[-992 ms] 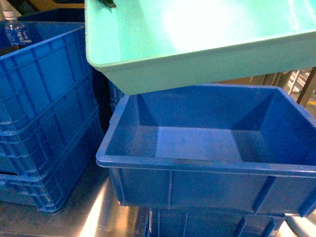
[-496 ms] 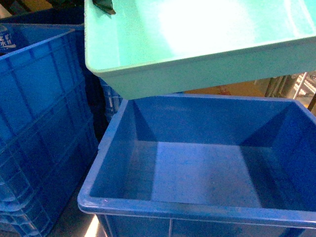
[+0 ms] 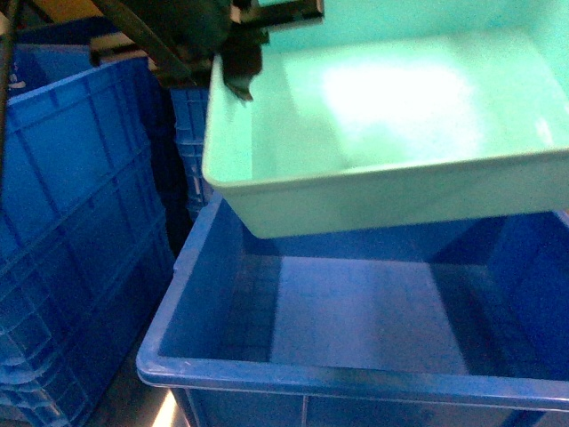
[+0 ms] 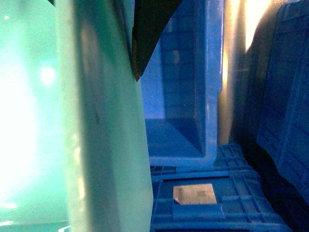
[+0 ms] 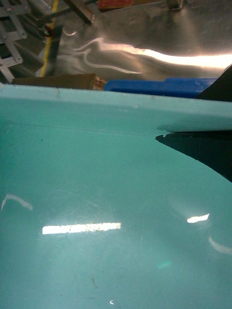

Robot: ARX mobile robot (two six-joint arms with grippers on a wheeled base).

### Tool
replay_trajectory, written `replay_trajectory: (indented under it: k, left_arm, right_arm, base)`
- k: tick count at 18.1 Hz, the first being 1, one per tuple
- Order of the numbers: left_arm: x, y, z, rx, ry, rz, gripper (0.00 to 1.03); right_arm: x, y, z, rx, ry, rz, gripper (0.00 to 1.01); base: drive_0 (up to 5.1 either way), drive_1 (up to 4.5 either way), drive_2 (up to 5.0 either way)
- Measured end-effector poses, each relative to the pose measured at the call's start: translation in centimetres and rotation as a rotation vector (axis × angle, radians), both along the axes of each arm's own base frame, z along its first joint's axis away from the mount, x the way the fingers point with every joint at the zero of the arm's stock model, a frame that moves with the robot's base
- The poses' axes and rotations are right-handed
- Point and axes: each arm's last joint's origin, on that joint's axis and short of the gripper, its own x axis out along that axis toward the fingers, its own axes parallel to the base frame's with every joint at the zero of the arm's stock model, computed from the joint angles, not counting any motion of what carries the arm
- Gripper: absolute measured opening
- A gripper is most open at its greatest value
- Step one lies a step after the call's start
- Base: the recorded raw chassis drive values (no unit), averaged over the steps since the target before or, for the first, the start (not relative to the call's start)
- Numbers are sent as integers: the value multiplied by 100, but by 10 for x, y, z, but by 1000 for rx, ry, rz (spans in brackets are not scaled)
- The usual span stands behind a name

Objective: Stack blue boxes stably on right

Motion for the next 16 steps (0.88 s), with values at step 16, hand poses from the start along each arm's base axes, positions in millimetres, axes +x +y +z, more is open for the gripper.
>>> replay_trajectory:
  k: [16]
  left_arm:
    - [73, -29, -89, 77, 456, -40, 5]
  right_arm:
    - [57, -10, -86, -64, 406, 5, 2]
  base:
    - [39, 39, 39]
